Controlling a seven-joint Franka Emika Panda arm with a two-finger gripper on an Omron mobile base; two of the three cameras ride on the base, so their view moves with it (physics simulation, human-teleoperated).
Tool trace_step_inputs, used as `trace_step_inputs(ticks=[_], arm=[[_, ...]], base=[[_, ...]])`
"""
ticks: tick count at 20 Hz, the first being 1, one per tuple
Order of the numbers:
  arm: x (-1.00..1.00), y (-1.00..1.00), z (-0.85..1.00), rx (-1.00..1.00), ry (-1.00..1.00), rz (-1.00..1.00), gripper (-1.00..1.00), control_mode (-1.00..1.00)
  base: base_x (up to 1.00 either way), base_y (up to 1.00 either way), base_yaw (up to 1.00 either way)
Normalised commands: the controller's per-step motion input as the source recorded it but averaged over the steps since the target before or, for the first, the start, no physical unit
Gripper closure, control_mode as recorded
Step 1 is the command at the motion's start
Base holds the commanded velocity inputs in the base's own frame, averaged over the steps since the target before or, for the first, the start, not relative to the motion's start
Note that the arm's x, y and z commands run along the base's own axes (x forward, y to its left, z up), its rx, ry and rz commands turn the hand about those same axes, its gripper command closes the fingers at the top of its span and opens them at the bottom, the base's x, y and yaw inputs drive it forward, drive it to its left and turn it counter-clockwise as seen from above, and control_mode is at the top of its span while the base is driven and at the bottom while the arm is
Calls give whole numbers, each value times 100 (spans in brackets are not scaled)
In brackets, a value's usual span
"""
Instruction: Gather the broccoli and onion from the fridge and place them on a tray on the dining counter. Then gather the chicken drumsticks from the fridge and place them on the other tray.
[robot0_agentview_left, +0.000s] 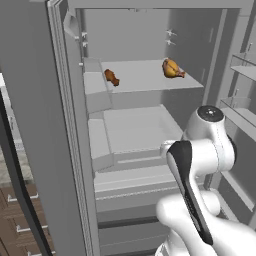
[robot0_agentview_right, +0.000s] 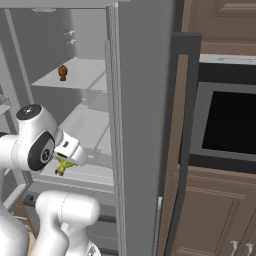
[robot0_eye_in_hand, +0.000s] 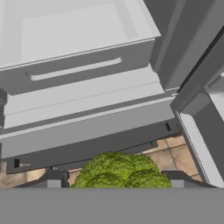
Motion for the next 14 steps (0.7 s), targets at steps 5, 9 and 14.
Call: trace_step_inputs(ticks=[5,9,14], arm=[[0,0,0,0,0,0,100,-100],[-23,0,0,0,-1,0,100,100],[0,0,0,0,0,0,100,100]], base=[[0,0,0],[-16,0,0],[-84,9,-8]])
